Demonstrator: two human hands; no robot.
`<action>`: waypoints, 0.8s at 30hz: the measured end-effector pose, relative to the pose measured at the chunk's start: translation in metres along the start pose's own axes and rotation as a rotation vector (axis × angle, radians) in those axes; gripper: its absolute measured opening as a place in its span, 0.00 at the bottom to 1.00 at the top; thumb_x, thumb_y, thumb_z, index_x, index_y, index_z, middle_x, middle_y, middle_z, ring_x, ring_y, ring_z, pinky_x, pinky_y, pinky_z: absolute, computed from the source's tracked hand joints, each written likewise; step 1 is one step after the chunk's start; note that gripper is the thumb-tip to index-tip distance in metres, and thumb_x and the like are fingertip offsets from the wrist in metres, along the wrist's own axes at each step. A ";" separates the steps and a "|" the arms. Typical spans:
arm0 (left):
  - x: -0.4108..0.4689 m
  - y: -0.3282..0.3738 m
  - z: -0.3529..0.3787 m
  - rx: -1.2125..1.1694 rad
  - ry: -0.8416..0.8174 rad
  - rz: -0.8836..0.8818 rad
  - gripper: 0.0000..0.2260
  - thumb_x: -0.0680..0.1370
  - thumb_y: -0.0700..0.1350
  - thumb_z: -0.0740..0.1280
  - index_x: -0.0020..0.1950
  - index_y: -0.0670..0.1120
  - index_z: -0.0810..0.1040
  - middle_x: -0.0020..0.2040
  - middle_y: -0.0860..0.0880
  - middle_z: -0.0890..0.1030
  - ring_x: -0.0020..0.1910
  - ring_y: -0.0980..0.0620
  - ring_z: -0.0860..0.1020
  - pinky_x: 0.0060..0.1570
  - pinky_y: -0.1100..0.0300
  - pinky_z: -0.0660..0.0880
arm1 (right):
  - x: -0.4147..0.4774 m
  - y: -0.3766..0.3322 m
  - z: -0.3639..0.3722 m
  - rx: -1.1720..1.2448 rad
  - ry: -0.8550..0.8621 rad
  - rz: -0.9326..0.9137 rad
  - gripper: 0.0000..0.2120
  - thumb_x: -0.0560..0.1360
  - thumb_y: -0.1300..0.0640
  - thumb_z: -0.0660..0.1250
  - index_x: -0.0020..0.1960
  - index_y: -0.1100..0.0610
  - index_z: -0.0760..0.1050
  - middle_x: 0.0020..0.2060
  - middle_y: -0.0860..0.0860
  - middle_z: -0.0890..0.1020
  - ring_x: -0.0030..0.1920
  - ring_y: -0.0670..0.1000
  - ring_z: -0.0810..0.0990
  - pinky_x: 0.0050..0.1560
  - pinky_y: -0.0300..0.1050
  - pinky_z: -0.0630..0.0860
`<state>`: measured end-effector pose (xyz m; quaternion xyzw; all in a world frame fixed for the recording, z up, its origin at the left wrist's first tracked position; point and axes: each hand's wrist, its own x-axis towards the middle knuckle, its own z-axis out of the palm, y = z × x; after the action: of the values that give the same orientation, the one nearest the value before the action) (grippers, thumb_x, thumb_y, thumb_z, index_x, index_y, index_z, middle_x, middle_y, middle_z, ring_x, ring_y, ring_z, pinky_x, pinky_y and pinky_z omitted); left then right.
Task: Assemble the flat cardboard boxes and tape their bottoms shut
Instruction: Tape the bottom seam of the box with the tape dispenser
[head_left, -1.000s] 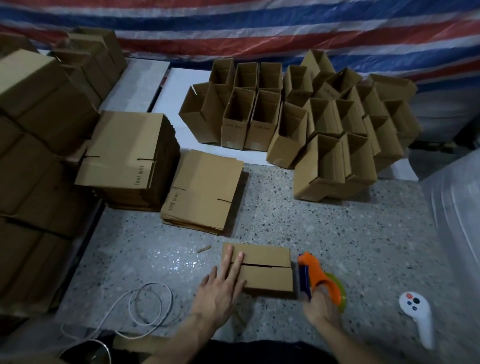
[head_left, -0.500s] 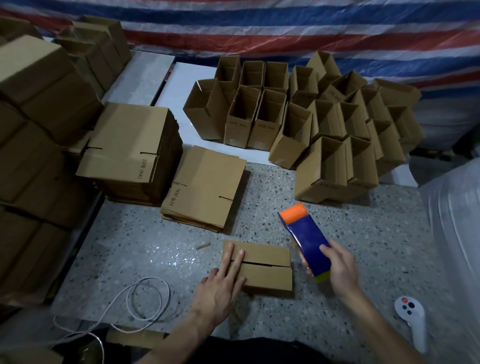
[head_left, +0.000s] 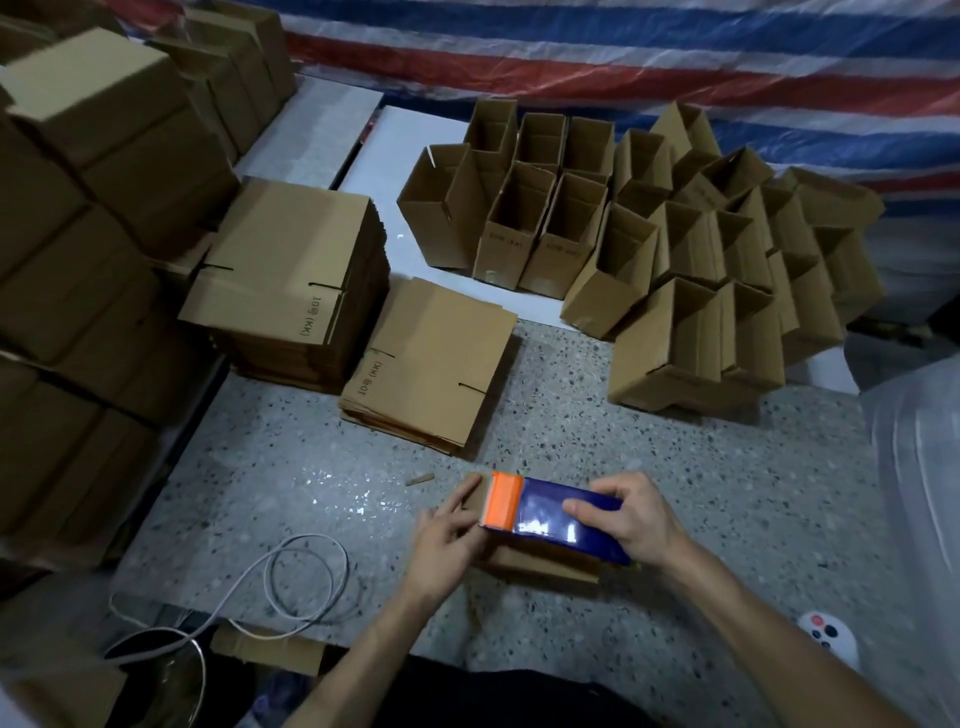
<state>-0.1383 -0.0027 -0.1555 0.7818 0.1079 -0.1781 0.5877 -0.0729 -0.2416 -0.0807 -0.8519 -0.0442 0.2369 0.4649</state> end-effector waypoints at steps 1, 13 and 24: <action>0.000 0.007 -0.001 -0.241 -0.022 -0.079 0.10 0.76 0.48 0.67 0.48 0.57 0.88 0.68 0.70 0.72 0.62 0.64 0.73 0.53 0.70 0.68 | 0.000 0.000 0.001 -0.003 -0.001 0.001 0.13 0.68 0.42 0.72 0.27 0.44 0.78 0.21 0.44 0.76 0.23 0.40 0.72 0.27 0.33 0.63; 0.006 0.013 -0.017 -0.558 -0.130 -0.296 0.11 0.74 0.51 0.70 0.51 0.50 0.88 0.55 0.54 0.86 0.46 0.62 0.82 0.44 0.64 0.71 | 0.006 -0.002 0.001 -0.014 -0.051 0.017 0.12 0.73 0.48 0.75 0.31 0.44 0.81 0.26 0.48 0.81 0.26 0.43 0.77 0.28 0.34 0.68; 0.006 0.003 -0.011 -0.608 0.223 -0.389 0.09 0.78 0.36 0.69 0.39 0.40 0.85 0.42 0.46 0.87 0.38 0.54 0.84 0.36 0.63 0.76 | 0.014 -0.033 0.002 -0.200 -0.254 0.084 0.21 0.72 0.35 0.68 0.36 0.53 0.79 0.31 0.46 0.84 0.30 0.43 0.81 0.33 0.37 0.73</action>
<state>-0.1299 0.0068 -0.1529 0.5513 0.3655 -0.1600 0.7328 -0.0566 -0.2174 -0.0601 -0.8582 -0.0904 0.3565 0.3580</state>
